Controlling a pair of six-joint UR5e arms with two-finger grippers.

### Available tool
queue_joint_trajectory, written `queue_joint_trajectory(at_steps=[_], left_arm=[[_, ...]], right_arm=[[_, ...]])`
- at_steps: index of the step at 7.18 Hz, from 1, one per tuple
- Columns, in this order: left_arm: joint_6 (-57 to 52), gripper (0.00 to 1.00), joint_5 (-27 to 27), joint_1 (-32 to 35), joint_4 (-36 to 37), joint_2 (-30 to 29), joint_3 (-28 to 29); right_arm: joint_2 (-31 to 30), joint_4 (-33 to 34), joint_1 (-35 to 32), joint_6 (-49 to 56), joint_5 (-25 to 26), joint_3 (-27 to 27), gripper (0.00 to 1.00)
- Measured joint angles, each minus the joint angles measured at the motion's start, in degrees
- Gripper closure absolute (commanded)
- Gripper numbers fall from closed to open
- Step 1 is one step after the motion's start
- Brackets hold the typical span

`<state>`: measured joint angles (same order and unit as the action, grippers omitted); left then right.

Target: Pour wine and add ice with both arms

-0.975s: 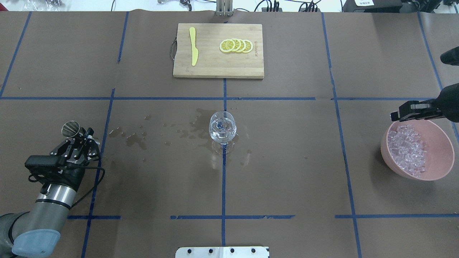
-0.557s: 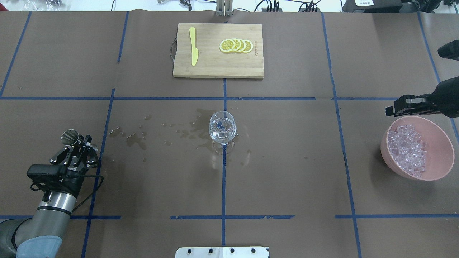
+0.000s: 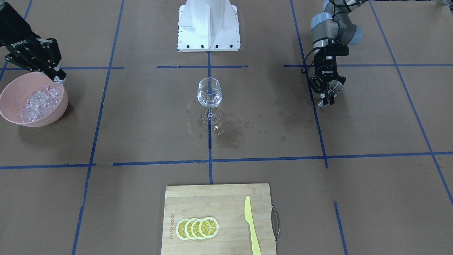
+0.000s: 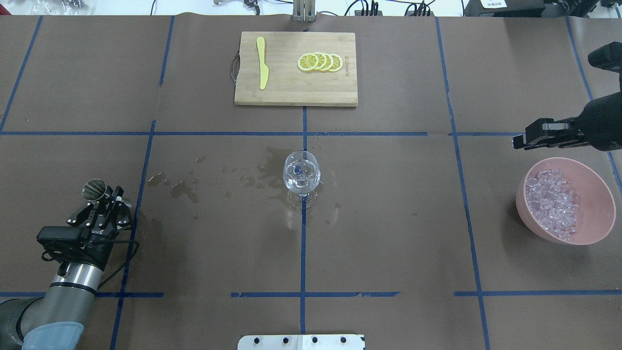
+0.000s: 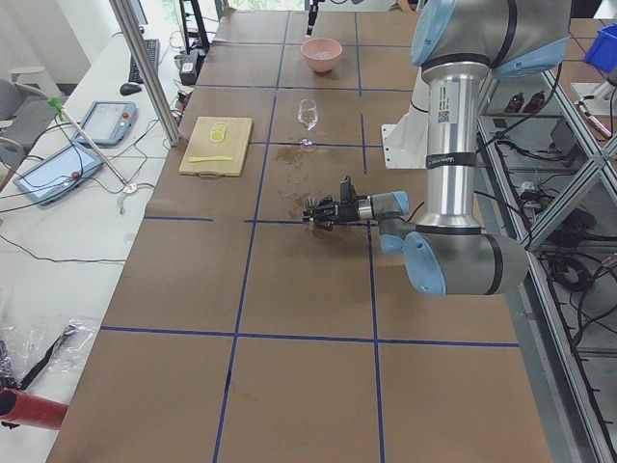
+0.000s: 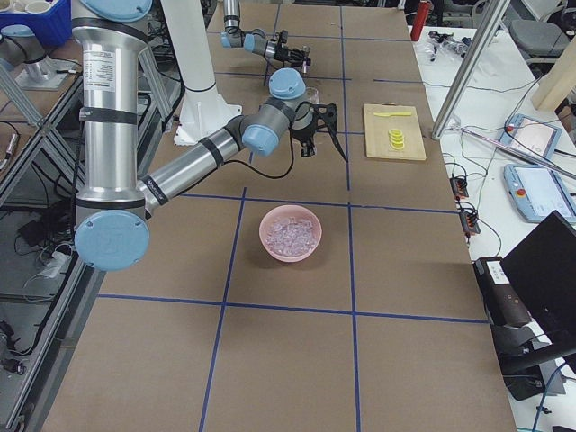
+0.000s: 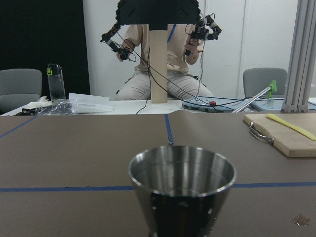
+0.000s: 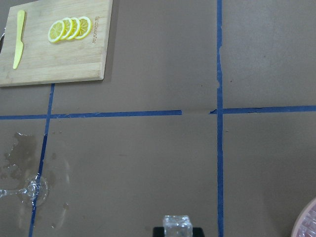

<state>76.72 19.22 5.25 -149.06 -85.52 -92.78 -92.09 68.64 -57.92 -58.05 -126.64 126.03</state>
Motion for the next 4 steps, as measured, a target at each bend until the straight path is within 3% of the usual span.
queue_joint_trajectory(at_steps=[4], left_arm=[[0.0, 0.58, 0.2, -0.1, 0.0, 0.0, 0.0]], right_arm=[[1.9, 0.0, 0.1, 0.0, 0.1, 0.0, 1.00]])
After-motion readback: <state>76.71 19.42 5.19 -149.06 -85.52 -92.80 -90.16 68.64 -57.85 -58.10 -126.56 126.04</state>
